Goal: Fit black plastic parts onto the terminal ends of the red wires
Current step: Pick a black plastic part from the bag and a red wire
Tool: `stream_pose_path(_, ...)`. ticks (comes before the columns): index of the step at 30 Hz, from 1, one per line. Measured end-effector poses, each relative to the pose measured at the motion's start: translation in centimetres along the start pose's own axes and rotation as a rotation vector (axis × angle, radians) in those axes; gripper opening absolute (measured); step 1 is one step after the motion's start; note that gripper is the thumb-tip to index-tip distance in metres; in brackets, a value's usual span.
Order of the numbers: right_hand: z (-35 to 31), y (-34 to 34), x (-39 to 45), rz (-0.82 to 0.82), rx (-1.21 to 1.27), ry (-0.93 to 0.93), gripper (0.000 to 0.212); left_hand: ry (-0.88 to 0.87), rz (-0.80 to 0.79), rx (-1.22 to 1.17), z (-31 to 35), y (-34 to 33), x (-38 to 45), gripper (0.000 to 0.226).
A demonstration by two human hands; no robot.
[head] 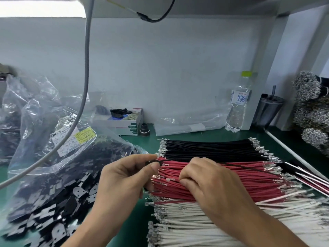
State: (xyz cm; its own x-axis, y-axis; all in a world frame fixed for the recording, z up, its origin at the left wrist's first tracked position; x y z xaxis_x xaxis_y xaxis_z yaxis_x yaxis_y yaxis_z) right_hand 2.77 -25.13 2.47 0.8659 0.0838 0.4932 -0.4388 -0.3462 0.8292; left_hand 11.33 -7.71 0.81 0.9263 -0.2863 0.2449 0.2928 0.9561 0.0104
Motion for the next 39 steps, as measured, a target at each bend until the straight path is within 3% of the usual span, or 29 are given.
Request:
stream_pose_path(5,0.3,1.7,-0.5,0.085,0.336,-0.083,0.019,0.138,-0.109,-0.165,-0.7,-0.2,0.1,0.032)
stream_pose_path(14,0.2,2.1,-0.7,0.095,0.348,-0.118,0.021,0.197,-0.271,-0.264,-1.1,-1.6,-0.5,0.046)
stream_pose_path(21,0.1,2.0,-0.9,0.09,0.191,-0.12,0.02,0.213,-0.28,-0.27,-1.1,-1.4,-0.5,0.043)
stream_pose_path(27,-2.1,3.0,-0.5,0.104,-0.176,0.061,0.02,0.203,-0.293,-0.139,-0.9,-1.4,-0.7,0.029)
stream_pose_path(32,-2.2,2.3,-0.7,0.123,-0.035,-0.023,0.018,0.288,-0.273,-0.271,-1.0,-2.2,-1.3,0.032)
stream_pose_path(35,-1.4,2.0,-0.8,0.116,0.031,-0.101,0.021,0.143,-0.241,-0.148,-0.2,-2.5,-1.3,0.031)
stream_pose_path(39,-0.5,1.9,-0.7,0.116,0.214,-0.134,0.021,-0.375,-0.165,0.396,2.0,-2.0,-1.6,0.033)
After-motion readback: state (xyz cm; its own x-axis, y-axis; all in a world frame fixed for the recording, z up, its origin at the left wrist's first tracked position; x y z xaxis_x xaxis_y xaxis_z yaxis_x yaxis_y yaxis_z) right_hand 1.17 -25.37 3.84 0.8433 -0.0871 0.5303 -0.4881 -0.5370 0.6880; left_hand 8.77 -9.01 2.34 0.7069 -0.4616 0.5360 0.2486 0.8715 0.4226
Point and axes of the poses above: each hand's wrist, its own x-axis towards the middle knuckle, its own y-axis out of the back of the hand, z = x × y, the point moved 5 cm from there along x, towards the middle knuckle, and after that the axes turned 4 degrees about x, right-handed, at the moved point
